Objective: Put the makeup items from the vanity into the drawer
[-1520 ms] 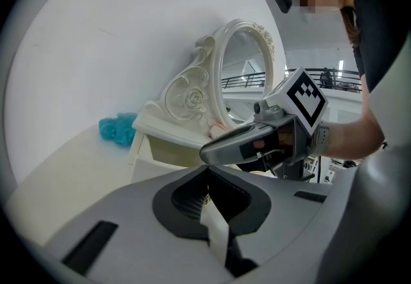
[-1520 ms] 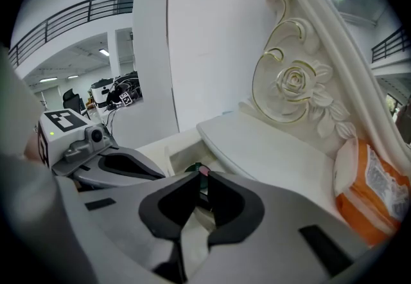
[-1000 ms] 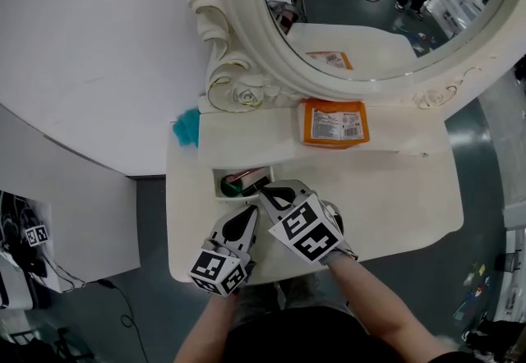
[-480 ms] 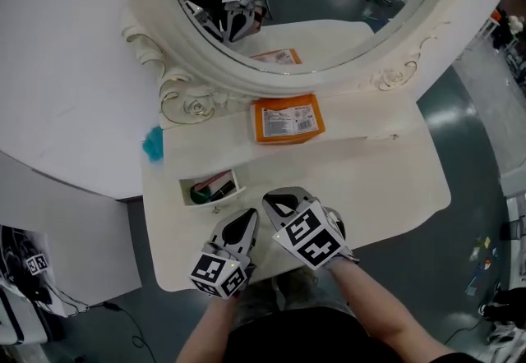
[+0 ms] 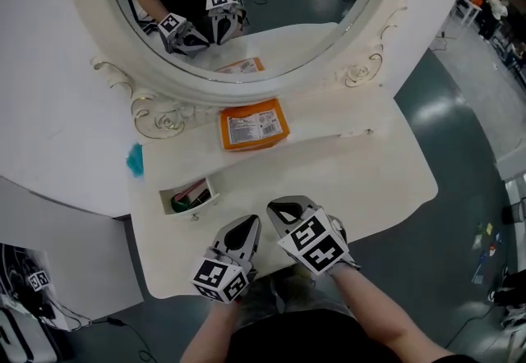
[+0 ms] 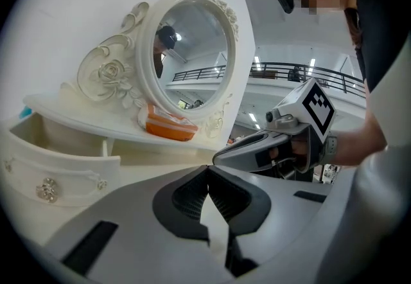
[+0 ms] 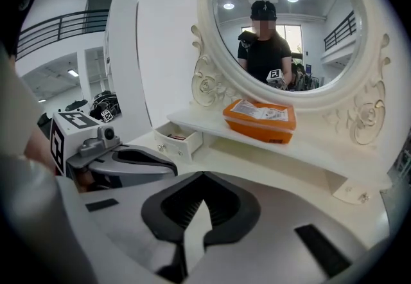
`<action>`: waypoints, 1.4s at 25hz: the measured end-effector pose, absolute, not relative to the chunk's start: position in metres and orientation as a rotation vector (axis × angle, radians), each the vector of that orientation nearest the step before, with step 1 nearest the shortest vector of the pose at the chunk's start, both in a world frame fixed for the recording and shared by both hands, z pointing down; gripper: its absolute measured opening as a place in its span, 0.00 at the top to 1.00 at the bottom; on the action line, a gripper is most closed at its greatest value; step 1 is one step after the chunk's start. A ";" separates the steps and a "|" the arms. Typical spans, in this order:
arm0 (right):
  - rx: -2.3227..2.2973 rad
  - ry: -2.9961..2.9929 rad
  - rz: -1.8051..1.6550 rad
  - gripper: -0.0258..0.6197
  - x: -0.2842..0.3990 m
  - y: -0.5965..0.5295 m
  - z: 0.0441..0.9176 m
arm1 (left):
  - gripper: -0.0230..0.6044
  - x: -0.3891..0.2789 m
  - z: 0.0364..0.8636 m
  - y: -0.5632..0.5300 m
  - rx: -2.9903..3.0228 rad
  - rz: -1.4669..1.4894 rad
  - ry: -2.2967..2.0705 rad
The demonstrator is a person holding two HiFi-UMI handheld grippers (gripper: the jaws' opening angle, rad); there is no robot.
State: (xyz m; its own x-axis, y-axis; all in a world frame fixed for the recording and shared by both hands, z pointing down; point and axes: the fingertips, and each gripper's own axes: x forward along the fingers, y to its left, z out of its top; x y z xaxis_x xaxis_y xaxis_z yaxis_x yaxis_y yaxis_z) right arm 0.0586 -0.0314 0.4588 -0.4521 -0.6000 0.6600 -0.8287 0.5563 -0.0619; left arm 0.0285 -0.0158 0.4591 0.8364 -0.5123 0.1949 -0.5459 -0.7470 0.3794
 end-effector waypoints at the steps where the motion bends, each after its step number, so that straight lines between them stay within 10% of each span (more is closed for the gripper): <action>1: 1.152 -2.207 0.516 0.93 0.063 -0.029 0.458 | 0.94 0.032 0.458 -0.014 2.589 0.104 -0.783; 35: 1.256 -2.245 0.524 0.93 0.152 0.051 0.447 | 0.94 0.117 0.448 0.053 2.649 0.116 -0.727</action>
